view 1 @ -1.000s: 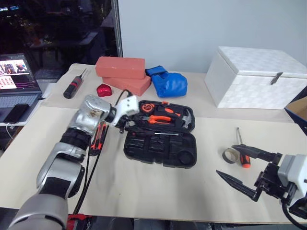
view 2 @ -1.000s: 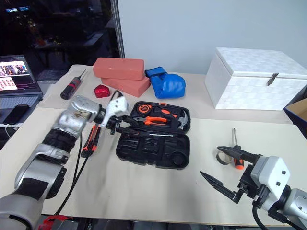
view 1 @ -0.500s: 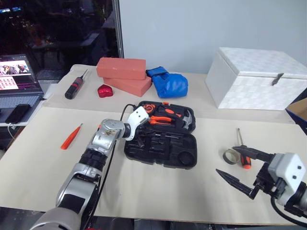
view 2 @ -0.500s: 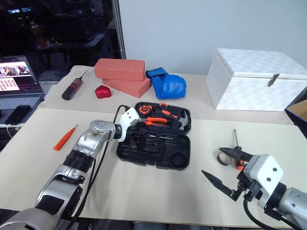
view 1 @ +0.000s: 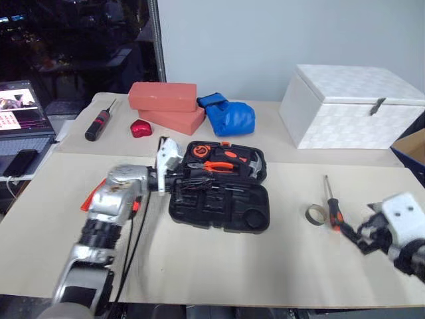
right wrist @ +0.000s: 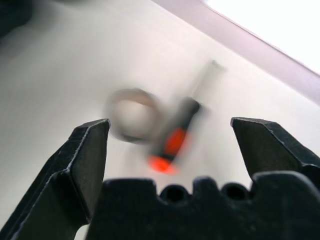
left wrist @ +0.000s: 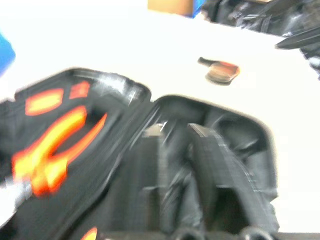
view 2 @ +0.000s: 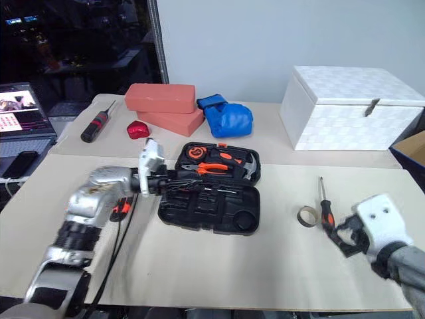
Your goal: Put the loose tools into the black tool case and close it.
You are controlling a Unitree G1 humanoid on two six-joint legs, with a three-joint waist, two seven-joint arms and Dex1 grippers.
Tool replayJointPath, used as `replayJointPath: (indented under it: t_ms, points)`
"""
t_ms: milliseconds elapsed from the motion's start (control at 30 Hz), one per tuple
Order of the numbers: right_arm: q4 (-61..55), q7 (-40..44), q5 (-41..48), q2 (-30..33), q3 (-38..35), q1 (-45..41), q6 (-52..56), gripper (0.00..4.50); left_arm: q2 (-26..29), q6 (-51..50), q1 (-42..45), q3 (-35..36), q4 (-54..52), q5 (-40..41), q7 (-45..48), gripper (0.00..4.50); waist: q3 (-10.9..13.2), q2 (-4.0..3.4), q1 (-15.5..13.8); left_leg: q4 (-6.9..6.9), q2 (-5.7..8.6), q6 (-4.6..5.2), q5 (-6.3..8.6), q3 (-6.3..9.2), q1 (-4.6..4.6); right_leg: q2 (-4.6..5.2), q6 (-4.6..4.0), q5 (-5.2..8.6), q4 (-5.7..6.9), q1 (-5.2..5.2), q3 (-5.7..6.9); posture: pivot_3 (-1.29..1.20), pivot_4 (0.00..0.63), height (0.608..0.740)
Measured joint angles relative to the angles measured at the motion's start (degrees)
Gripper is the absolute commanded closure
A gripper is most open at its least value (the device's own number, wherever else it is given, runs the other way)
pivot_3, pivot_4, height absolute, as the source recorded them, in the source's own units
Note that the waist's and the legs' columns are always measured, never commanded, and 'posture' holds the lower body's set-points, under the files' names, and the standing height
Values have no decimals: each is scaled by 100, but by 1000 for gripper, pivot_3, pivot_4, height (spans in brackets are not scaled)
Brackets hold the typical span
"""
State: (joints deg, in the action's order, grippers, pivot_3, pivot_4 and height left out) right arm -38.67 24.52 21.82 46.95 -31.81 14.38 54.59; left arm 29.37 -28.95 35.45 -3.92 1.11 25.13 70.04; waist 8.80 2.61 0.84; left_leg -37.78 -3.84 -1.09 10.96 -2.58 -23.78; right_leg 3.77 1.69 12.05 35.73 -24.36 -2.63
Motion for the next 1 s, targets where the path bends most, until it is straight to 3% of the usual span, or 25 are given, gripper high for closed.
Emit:
replayJointPath:
  t_ms: [33,133,267,433,667,867,1000]
  points:
    - [535,-14,179,8,90,-637,609,0,116,-335,-105,-25,-597,315,105,1713,0,1,-3,1,0,3,1,3,-2,-2,1,1,-3,0,-1,0,150,740]
    - [1102,-69,198,9,426,-1161,997,0,249,-707,-210,-82,-1133,570,97,790,4,-2,-29,3,0,4,1,13,-4,-8,4,6,0,0,-1,0,150,740]
    - [2487,-216,183,-164,852,-2396,1368,0,288,-1142,-277,-159,-1633,875,-93,790,10,-11,-4,1,7,5,0,17,-5,-22,5,5,0,2,-23,0,150,740]
    - [3439,-215,60,-160,1254,-2905,1453,1448,318,-1260,-342,-162,-1841,917,-329,703,12,-14,-3,4,10,7,0,21,-9,-41,13,11,2,-3,-52,0,150,740]
    - [3659,-53,-71,18,1510,-2942,1336,3766,450,-1270,-511,-161,-2079,1096,-459,703,12,-14,0,4,37,17,7,16,-14,-42,37,25,1,-2,-101,0,150,740]
    - [3143,504,-83,189,1465,-2479,247,3772,403,-1088,-898,69,-2253,1089,-891,703,22,-30,15,4,44,18,7,14,-13,-43,44,27,2,-3,-118,0,150,740]
    - [2263,1608,-48,776,1796,-2668,-945,3772,735,-1224,-1419,668,-2420,1555,-915,703,38,-47,179,8,36,19,8,11,-4,-52,42,28,10,-7,-125,0,150,740]
